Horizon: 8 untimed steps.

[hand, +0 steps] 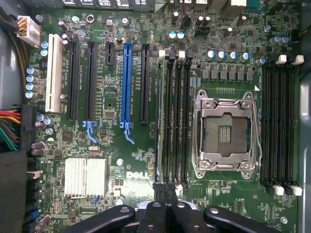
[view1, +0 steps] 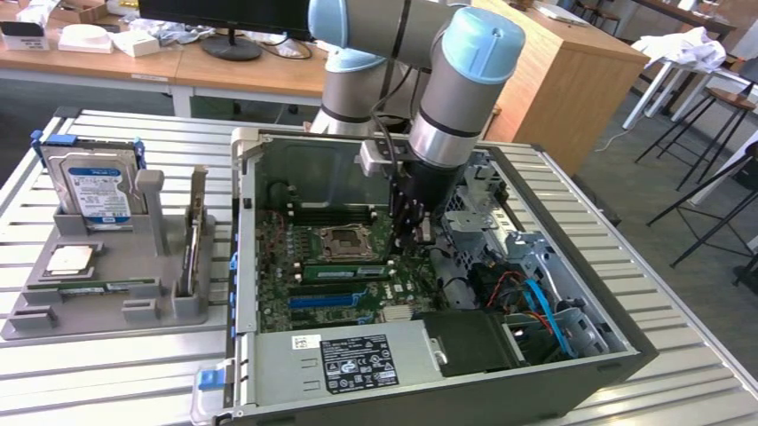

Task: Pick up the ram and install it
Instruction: 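Press down the ram until it locks into place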

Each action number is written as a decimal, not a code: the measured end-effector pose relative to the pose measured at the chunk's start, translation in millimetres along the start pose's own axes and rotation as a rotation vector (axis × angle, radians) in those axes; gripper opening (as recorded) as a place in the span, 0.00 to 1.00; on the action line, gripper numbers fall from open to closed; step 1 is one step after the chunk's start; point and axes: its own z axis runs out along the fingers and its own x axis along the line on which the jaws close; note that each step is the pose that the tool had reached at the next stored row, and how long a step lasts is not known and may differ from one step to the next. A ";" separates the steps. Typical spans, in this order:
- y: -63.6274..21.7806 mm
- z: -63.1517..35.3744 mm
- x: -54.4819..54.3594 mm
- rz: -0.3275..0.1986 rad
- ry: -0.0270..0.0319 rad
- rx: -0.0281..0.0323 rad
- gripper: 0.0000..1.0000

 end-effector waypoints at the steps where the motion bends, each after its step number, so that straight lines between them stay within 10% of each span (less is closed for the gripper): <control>1: 0.0 0.0 0.0 0.000 0.0001 0.0000 0.10; 8: 21.9 1.9 -0.3 0.000 0.0000 0.0000 0.10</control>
